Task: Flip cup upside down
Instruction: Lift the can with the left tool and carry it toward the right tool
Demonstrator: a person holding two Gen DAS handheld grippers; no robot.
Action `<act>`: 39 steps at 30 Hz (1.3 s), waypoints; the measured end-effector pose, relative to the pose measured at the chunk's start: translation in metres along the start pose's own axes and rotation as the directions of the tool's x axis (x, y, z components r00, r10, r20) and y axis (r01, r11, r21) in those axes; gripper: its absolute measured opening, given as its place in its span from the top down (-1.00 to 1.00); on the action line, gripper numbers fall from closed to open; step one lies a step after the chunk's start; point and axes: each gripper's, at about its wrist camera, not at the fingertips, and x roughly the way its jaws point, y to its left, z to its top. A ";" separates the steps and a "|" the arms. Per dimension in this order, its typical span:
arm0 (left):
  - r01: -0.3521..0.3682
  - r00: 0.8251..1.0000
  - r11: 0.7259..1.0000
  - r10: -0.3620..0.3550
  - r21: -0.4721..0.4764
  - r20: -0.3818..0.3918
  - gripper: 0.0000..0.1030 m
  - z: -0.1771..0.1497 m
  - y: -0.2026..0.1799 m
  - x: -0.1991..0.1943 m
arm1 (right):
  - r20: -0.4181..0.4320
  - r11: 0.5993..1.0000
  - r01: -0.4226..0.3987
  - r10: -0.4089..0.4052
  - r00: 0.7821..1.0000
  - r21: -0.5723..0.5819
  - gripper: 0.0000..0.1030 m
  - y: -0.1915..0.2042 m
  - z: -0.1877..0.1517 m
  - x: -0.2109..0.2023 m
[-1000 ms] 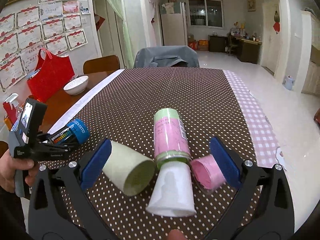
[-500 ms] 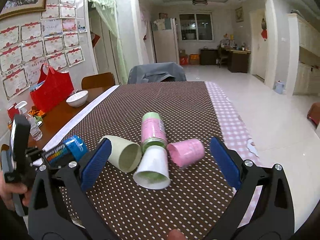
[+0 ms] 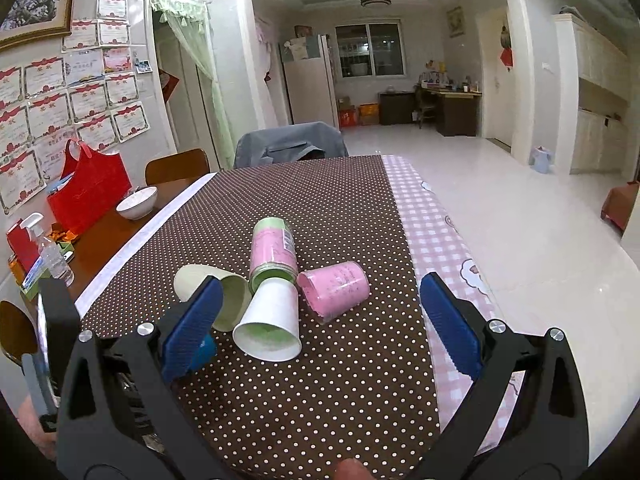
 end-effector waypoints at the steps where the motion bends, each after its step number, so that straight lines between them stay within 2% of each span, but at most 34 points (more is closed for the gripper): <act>1: 0.002 1.000 1.000 -0.002 0.003 -0.002 -0.28 -0.001 -0.001 0.002 | -0.002 1.000 0.000 0.000 1.000 -0.001 -0.88 -0.001 -0.001 0.000; 9: -0.017 1.000 0.999 0.017 0.034 -0.006 -0.30 -0.008 -0.006 0.011 | -0.014 1.000 -0.006 0.006 1.000 -0.008 -0.88 0.002 -0.002 0.003; 10: -0.028 1.000 0.999 0.028 0.044 -0.006 -0.33 -0.008 -0.008 0.013 | -0.015 1.000 -0.008 0.008 1.000 -0.009 -0.88 0.003 -0.001 0.003; 11: -0.039 0.999 0.998 0.039 0.051 -0.001 -0.53 -0.009 -0.009 0.013 | -0.016 1.000 -0.010 0.010 1.000 -0.011 -0.88 0.004 -0.002 0.004; 12: -0.050 0.999 0.997 0.050 0.058 0.011 -0.61 -0.009 -0.010 0.010 | -0.016 1.000 -0.013 0.013 1.000 -0.013 -0.88 0.005 -0.002 0.004; 23: -0.066 0.996 0.997 0.063 0.030 0.069 -0.61 -0.010 0.000 -0.022 | -0.031 0.998 -0.051 0.051 0.998 -0.021 -0.88 0.015 0.000 0.009; 39: -0.116 0.974 0.991 0.126 -0.064 0.186 -0.61 -0.003 0.011 -0.088 | -0.012 0.991 -0.128 0.128 0.992 -0.026 -0.88 0.031 0.009 0.003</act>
